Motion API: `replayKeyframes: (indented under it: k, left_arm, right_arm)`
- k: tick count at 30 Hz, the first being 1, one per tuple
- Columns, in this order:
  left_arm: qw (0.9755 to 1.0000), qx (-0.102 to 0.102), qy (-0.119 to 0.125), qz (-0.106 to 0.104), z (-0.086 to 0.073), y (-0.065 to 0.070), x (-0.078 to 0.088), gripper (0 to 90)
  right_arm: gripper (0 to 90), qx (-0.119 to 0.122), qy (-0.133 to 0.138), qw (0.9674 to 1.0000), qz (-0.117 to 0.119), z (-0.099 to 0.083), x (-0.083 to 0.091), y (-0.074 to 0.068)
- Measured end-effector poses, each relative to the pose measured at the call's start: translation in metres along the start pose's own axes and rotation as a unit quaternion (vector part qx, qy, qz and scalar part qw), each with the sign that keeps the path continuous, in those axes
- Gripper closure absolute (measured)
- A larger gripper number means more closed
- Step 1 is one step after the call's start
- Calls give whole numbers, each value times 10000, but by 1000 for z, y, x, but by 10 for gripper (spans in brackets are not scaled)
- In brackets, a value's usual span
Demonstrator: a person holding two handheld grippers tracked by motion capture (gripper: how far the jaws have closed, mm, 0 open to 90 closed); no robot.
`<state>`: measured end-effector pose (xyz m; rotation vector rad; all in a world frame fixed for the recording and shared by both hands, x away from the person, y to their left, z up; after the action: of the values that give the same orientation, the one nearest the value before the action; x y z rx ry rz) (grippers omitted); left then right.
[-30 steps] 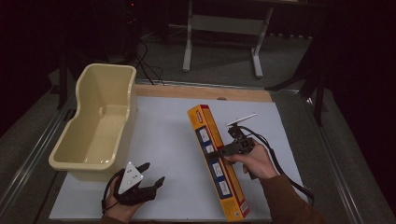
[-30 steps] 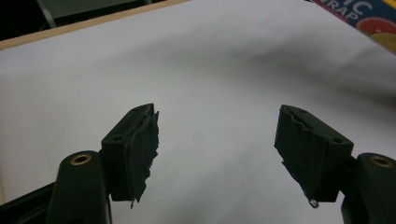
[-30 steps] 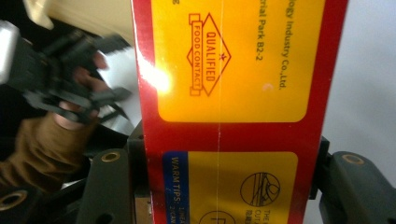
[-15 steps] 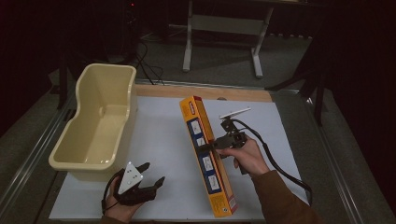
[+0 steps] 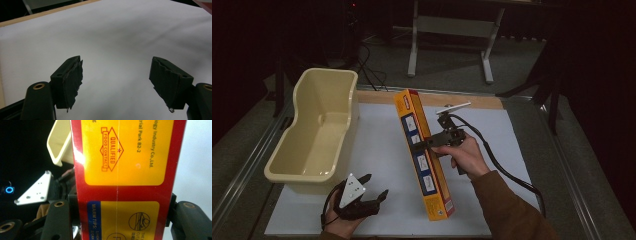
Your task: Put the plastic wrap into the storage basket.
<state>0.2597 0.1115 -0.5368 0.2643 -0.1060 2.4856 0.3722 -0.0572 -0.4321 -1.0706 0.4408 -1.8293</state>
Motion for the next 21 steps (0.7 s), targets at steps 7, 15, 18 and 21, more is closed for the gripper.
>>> replayKeyframes:
  k: [7,15,18,21]
  left_arm:
    - [10000,-38,6,-9,0,0,0,263]
    - [10000,-30,18,-7,1,1,0,247]
    - [10000,-28,32,-21,1,2,-1,247]
    - [10000,-14,44,-15,1,2,-1,247]
  right_arm:
    - [415,-72,29,10000,18,16,-10,-9]
    - [415,-102,35,9999,62,31,-26,-17]
    - [415,-210,71,9997,127,37,-32,-19]
    - [415,-286,121,9993,203,41,-36,-20]
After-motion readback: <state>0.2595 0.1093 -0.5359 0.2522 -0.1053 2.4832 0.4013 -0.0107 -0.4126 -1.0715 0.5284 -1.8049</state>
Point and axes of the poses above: each handheld gripper's, and its own axes: x roughly backward along the jaws, z roughly out of its top, y roughly to its right, the point moved 8 cm from there along -x, roughly forward along the jaws, and after that the axes turned 15 degrees about y, right-handed, at the moved point
